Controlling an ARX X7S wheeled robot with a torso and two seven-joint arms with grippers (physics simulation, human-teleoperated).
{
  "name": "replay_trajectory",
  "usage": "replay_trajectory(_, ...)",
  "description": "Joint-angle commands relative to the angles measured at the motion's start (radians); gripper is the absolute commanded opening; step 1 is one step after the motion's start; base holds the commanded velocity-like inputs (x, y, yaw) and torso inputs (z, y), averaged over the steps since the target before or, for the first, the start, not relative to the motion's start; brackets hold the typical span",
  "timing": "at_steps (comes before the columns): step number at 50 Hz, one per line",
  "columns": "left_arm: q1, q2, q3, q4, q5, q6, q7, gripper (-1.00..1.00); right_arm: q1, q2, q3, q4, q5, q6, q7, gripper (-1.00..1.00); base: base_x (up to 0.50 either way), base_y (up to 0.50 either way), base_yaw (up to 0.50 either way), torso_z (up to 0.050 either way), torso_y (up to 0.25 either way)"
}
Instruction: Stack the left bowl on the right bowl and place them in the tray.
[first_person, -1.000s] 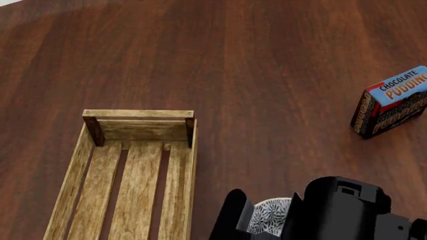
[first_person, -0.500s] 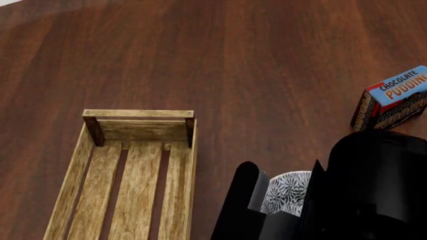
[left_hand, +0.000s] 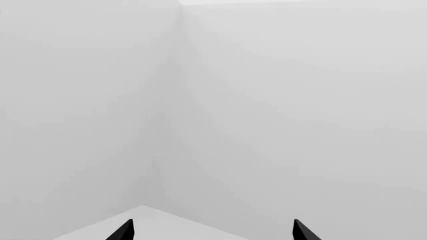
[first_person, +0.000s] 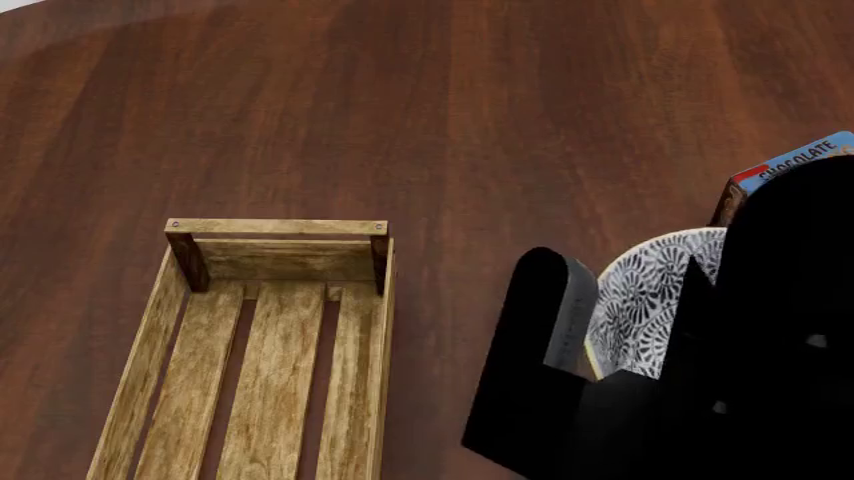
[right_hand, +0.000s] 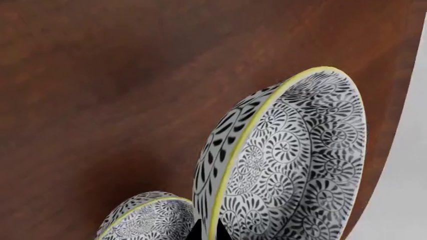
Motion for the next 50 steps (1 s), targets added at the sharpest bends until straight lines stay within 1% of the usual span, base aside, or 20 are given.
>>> replay_trajectory(1,0.008,0.0,-0.004,-0.006,0.003,0.008,0.0,1.0,0.131,0.018,-0.135,-0.033,0.113,-0.037,0.153,-1.0,0.0,0.0,0.0,0.0,0.0)
replay_trajectory(6,0.011,0.0,-0.007,-0.007,0.004,0.008,0.0,1.0,0.16,0.055,-0.159,-0.065,0.168,-0.068,0.216,-1.0,0.0,0.0,0.0,0.0,0.0)
replay_trajectory(14,0.014,0.0,-0.013,-0.014,-0.002,0.014,0.0,1.0,0.17,0.165,-0.261,-0.156,0.329,-0.137,0.415,-1.0,0.0,0.0,0.0,0.0,0.0)
replay_trajectory(24,0.007,0.0,-0.03,-0.007,-0.017,0.0,0.0,1.0,0.17,0.3,-0.26,-0.203,0.508,-0.133,0.662,-1.0,0.0,0.0,0.0,0.0,0.0)
replay_trajectory(25,0.008,0.0,-0.031,-0.009,-0.018,0.002,0.0,1.0,0.171,0.332,-0.277,-0.217,0.53,-0.137,0.703,-1.0,0.0,0.0,0.0,0.0,0.0)
replay_trajectory(30,0.01,0.0,-0.034,-0.008,-0.018,0.001,0.0,1.0,0.176,0.388,-0.307,-0.243,0.525,-0.155,0.722,-1.0,0.0,0.0,0.0,0.0,0.0)
replay_trajectory(34,0.013,0.0,-0.036,-0.006,-0.018,0.0,0.0,1.0,0.179,0.428,-0.327,-0.229,0.487,-0.151,0.726,-1.0,0.0,0.0,0.0,0.0,0.0)
replay_trajectory(36,0.012,0.0,-0.039,-0.005,-0.021,-0.001,0.0,1.0,0.179,0.475,-0.336,-0.236,0.478,-0.14,0.725,-1.0,0.0,0.0,0.0,0.0,0.0)
replay_trajectory(39,0.013,0.0,-0.04,-0.005,-0.021,-0.002,0.0,1.0,0.177,0.504,-0.353,-0.242,0.466,-0.144,0.723,-1.0,0.0,0.0,0.0,0.0,0.0)
replay_trajectory(43,0.014,0.0,-0.044,-0.003,-0.025,-0.007,0.0,1.0,0.168,0.581,-0.345,-0.241,0.439,-0.118,0.714,-1.0,0.0,0.0,0.0,0.0,0.0)
replay_trajectory(45,-0.001,0.0,-0.061,0.009,-0.047,-0.032,0.0,1.0,0.148,0.617,-0.341,-0.234,0.403,-0.103,0.698,-1.0,0.0,0.0,0.0,0.0,0.0)
replay_trajectory(50,0.002,0.0,-0.064,0.014,-0.048,-0.037,0.0,1.0,0.086,0.632,-0.323,-0.215,0.323,-0.105,0.641,-1.0,0.0,0.0,0.0,0.0,0.0)
